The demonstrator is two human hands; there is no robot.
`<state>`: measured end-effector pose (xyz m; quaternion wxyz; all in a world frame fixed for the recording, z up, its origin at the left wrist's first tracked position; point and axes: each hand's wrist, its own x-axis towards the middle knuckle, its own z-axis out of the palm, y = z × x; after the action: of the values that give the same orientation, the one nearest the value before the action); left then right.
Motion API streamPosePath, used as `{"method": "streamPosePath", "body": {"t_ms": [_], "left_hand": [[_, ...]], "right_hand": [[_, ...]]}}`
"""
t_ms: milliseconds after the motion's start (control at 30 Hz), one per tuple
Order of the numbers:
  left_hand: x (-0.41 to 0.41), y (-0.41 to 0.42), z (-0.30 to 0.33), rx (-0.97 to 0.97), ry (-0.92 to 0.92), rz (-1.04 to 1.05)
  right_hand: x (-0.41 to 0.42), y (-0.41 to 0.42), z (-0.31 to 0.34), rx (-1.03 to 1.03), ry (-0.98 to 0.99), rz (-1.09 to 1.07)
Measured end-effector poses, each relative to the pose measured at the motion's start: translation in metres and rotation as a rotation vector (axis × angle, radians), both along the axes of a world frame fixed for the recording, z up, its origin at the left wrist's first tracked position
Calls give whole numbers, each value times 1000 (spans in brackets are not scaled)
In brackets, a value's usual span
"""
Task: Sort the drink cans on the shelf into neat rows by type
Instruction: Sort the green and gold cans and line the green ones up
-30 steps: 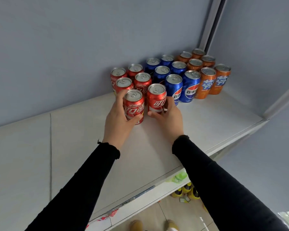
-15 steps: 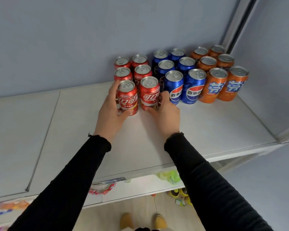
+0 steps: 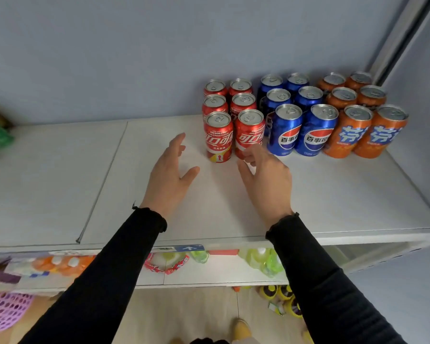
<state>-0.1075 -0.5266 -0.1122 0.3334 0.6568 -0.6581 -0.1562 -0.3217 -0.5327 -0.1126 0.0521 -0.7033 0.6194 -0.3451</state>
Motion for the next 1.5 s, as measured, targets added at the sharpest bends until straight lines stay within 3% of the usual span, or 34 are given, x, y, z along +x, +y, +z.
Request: {"method": "streamPosePath", "body": {"t_ms": [233,533,733,1133,1500], "left_hand": [[114,48,7,-8,-182,73],[311,133,14,1,-225,200],[411,161,20,25,-185,245],[529,83,25,-38,-53,379],[556,23,22,-103,-36,319]], "right_hand": [[110,14,10,3,-30,231],[302,51,11,44,89,387],[400,66,14,91,52,456],[541,-26,12,211,-133,546],[646,-103,6,370,-378,529]]}}
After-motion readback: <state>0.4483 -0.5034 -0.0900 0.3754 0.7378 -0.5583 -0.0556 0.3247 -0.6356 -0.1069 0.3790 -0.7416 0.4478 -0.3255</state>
